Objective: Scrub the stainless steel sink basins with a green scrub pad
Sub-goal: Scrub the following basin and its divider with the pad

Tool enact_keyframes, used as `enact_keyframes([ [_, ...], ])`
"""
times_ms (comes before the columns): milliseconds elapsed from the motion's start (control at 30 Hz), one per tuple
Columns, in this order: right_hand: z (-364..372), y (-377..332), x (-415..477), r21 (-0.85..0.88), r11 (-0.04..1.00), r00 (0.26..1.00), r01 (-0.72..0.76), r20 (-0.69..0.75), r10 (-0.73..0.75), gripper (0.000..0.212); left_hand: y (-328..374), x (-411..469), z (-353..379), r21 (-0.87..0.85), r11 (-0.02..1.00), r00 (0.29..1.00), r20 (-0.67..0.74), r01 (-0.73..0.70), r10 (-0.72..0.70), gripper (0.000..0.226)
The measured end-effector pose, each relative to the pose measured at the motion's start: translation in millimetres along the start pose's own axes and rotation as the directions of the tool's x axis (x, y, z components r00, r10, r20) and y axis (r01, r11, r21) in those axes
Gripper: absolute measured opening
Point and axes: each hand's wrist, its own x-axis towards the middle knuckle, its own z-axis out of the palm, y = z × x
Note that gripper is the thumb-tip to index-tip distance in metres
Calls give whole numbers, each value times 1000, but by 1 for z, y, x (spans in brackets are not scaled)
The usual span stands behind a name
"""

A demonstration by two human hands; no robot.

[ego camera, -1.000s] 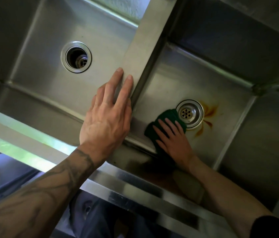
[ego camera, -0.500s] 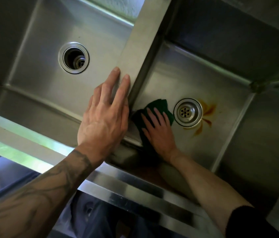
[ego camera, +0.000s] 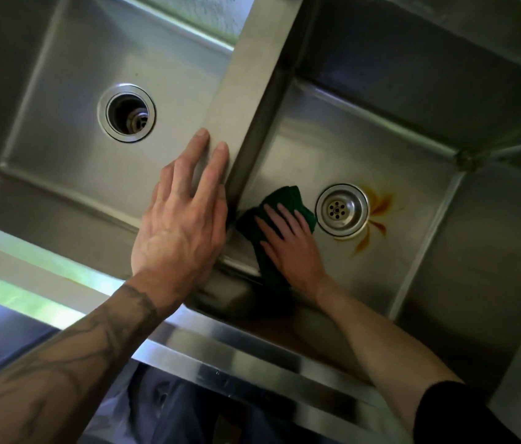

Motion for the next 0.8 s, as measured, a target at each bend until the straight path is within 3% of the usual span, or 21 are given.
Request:
enact_keyframes([
  [167, -14, 48, -92, -79, 997, 996, 23, 89, -16, 55, 1, 1, -1, -19, 1000, 1000, 13, 2, -1, 52],
  [267, -19, 52, -62, -94, 995, 995, 19, 98, -10, 56, 1, 1, -3, -22, 1000, 1000, 21, -2, 2, 52],
  [400, -11, 22, -4, -44, 988, 989, -147, 7, 147, 56, 3, 1, -4, -28, 1000, 999, 32, 9, -9, 52],
  [600, -16, 55, -94, -122, 978, 976, 172, 158, -152, 55, 3, 2, -5, -28, 1000, 999, 40, 3, -2, 52],
  [667, -15, 54, -80, -103, 990, 989, 100, 121, -88, 53, 2, 0, -3, -28, 1000, 999, 34, 8, -7, 53],
  [733, -12, 34, -44, -42, 995, 995, -93, 34, 94, 53, 0, -1, -3, -30, 1000, 1000, 20, 3, -3, 53],
  [800, -10, 18, -13, 2, 982, 981, -191, -19, 191, 54, -1, -1, -2, -26, 1000, 1000, 14, -7, 7, 53],
])
